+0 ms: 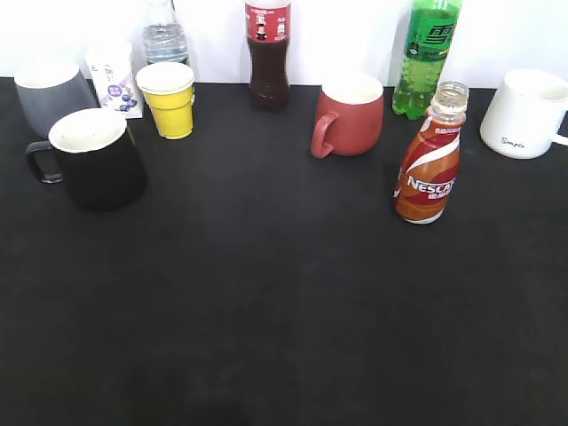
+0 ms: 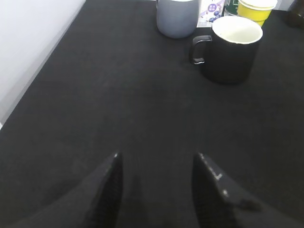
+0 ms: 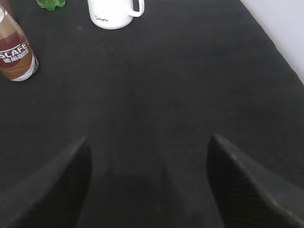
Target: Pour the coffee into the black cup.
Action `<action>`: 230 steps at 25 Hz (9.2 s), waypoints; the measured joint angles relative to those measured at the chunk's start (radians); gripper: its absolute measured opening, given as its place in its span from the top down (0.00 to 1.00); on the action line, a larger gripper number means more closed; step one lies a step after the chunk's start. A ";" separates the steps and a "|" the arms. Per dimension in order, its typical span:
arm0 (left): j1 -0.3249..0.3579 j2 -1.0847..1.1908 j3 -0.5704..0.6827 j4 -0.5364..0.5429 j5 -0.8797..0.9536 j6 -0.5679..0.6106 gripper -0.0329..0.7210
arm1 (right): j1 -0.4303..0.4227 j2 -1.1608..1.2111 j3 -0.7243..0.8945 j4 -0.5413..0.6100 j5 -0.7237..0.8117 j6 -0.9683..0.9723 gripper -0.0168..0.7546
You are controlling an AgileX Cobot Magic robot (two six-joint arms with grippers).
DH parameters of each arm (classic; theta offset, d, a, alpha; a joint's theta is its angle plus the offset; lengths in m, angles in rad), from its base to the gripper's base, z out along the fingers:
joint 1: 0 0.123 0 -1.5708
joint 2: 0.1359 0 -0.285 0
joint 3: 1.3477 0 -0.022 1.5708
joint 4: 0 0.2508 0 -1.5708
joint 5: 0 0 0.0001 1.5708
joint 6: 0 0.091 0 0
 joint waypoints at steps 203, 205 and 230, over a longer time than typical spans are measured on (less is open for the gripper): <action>-0.723 1.874 -0.434 0.438 -1.898 -0.261 0.88 | -0.001 1.484 -0.340 -1.114 -1.926 -0.619 0.29; -0.723 1.874 -0.434 0.439 -1.900 -0.261 0.88 | -0.001 1.484 -0.340 -1.114 -1.926 -0.627 0.29; -0.723 1.874 -0.435 0.563 -1.914 -0.337 0.88 | -0.001 1.484 -0.340 -1.114 -1.925 -0.714 0.29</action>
